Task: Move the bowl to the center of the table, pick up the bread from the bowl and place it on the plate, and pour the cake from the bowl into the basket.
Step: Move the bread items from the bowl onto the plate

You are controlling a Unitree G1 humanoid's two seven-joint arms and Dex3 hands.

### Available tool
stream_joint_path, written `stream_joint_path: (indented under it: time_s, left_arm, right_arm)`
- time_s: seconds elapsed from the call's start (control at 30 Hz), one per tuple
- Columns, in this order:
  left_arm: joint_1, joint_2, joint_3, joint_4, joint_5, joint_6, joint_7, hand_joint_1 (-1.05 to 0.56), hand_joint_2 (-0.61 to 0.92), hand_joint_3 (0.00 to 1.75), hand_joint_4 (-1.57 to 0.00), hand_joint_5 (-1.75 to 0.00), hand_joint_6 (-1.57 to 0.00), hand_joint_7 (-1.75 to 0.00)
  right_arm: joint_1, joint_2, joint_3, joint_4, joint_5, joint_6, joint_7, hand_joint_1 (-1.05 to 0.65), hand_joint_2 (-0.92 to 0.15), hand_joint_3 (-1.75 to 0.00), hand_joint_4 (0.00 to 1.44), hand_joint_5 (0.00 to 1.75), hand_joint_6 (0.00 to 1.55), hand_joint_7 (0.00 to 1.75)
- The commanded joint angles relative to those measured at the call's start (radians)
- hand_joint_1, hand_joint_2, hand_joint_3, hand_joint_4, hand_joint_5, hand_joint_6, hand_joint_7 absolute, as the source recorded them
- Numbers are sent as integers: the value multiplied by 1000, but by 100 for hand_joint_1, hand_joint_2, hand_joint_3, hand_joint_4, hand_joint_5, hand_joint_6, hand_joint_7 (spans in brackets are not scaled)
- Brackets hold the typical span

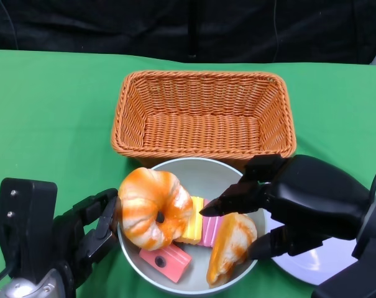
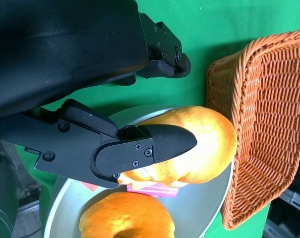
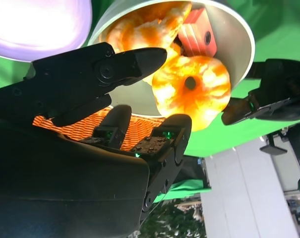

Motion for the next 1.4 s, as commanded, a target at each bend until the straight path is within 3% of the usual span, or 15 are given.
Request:
stream_joint_path:
  time_s: [0.03, 0.6, 0.97, 1.07, 1.17, 1.2, 1.3, 1.33, 1.4]
  left_arm:
    - [-5, 9, 8, -8, 0, 6, 4, -69, 92, 68, 0, -68, -30, -2]
    - [-2, 2, 14, -12, -3, 8, 10, -70, 92, 67, 0, -68, -31, -2]
    - [20, 0, 4, -44, 2, 16, 14, -70, 92, 68, 0, -70, -31, -1]
    - [19, 0, 0, -46, 7, 20, 16, -68, 92, 68, 0, -71, -30, -1]
    - [16, -3, 1, -44, 7, 19, 18, -68, 92, 68, 0, -72, -30, -1]
    - [16, -2, 2, -43, 6, 18, 16, -69, 92, 68, 0, -72, -30, -1]
    - [16, 0, 1, -43, 3, 15, 13, -69, 92, 68, 0, -69, -30, -1]
    - [16, -1, 0, -45, 3, 17, 15, -69, 92, 68, 0, -69, -30, -1]
    - [15, -6, 2, -49, 4, 22, 23, -68, 92, 68, 0, -68, -30, -1]
  right_arm:
    - [-12, -16, 5, -7, 2, -15, 13, -56, -88, -1, 23, 71, 44, 13]
    - [-55, 23, 87, 115, -169, -62, -63, -49, -89, -1, 24, 77, 49, 12]
    - [-88, 47, 123, 296, -248, -167, -238, -42, -92, -1, 33, 81, 58, 15]
    - [-108, 44, 137, 372, -270, -216, -297, -36, -92, -9, 39, 88, 62, 18]
    - [-119, 46, 143, 439, -286, -269, -381, -30, -90, -9, 56, 102, 81, 30]
    - [-123, 46, 145, 459, -295, -286, -410, -28, -89, -10, 64, 123, 90, 39]
    - [-136, 45, 151, 505, -306, -320, -460, -24, -88, -17, 76, 152, 90, 77]
    - [-142, 44, 153, 520, -304, -334, -474, -24, -87, -18, 77, 155, 89, 82]
    - [-149, 44, 154, 547, -302, -356, -499, -22, -77, -42, 83, 160, 89, 100]
